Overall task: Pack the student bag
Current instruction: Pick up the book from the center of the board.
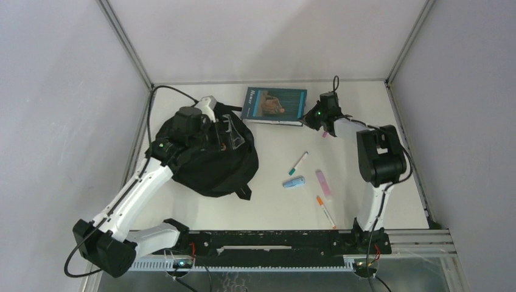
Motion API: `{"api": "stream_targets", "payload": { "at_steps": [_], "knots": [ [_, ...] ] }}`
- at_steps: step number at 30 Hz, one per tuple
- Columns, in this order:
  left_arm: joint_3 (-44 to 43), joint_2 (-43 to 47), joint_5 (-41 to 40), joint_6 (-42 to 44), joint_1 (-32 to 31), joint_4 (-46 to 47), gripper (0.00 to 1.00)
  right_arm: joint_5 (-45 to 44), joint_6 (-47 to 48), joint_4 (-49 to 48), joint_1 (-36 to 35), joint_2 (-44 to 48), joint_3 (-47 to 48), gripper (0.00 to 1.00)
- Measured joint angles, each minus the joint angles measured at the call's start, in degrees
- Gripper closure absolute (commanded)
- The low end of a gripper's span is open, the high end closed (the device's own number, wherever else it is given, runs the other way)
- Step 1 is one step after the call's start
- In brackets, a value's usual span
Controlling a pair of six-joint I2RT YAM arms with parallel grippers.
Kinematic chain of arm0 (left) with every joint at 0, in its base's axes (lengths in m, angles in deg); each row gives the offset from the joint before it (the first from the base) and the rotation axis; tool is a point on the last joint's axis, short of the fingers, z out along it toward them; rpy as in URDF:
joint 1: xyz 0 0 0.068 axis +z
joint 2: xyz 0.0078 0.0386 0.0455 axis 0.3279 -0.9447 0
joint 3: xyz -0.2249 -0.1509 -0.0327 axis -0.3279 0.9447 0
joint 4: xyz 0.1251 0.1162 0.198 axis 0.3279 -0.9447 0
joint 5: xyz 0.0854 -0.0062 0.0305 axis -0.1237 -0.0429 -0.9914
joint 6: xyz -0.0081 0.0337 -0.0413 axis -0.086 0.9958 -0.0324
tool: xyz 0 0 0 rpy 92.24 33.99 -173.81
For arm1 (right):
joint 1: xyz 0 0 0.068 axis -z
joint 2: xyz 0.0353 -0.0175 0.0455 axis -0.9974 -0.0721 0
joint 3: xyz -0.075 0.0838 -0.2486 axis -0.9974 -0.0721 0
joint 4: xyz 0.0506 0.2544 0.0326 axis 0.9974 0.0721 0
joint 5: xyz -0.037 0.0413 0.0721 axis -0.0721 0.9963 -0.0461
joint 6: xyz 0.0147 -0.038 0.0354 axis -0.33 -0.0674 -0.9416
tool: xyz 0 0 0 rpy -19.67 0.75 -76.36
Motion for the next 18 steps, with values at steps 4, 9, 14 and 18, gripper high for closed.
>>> {"api": "stream_targets", "payload": {
  "at_steps": [4, 9, 14, 18],
  "knots": [
    [-0.68, -2.82, 1.97, 0.59, -4.13, 1.68, 0.01, 0.24, 3.17, 0.68, 0.52, 8.31, -5.29, 1.0],
    [-4.85, -9.66, 6.78, 0.57, -5.49, 2.84, 0.01, 1.44, 6.95, 0.98, 0.83, 17.33, -9.81, 1.0],
    [-8.13, -11.76, 7.45, 1.27, -6.25, 4.39, 0.06, 2.21, 10.62, 3.37, 0.83, 25.14, -14.45, 1.0],
    [-10.12, -12.09, 5.31, 6.34, -8.85, 4.9, 0.06, 3.06, 13.73, 6.08, 0.83, 30.71, -15.17, 1.0]
  ]
}}
